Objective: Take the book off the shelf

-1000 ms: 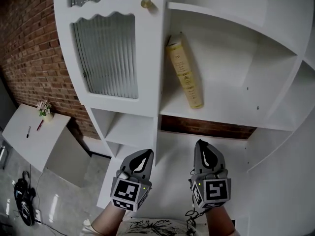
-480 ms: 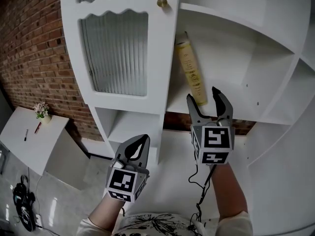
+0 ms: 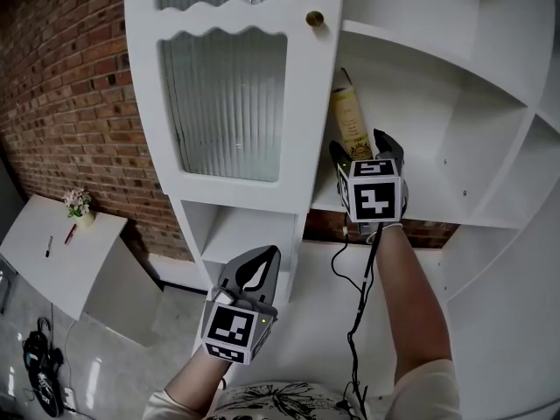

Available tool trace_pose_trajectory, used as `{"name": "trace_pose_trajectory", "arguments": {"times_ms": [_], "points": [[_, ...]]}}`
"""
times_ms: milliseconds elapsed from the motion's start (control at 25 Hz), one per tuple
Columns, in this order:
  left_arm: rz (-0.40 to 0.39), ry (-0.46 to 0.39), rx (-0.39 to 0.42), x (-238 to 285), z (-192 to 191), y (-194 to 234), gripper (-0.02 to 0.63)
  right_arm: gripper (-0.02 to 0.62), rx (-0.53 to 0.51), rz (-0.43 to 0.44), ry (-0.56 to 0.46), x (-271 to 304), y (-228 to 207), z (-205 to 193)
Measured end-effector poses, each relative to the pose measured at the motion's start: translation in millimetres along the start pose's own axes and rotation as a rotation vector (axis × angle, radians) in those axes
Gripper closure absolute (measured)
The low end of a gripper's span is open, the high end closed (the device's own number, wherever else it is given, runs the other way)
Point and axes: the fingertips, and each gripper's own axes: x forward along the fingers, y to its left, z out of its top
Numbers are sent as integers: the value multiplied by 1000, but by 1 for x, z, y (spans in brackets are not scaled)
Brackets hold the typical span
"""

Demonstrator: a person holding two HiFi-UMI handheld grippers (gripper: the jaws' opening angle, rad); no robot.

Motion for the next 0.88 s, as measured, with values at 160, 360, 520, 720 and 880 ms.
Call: {"name": "trace_pose_trajectory", "arguments": {"times_ms": [160,360,520,720,880], "points": [[-8,11,-9,4,-8,4,594,250,-23,-14,39,14,-2,-2],[1,0,-13,10,-10,9,594,332,-82,-41,29,24,-8,-3],[2,30,-32,11,-18,9,594,359,-102,-53,17,20,-13,-5],[7,17,-30,5,-18,6,594,362,-84,-62,-9,8,-16,-4],[0,25,-38,-6,-17,2,594,362,-67,-54,-33,-14,-13,-2]]}}
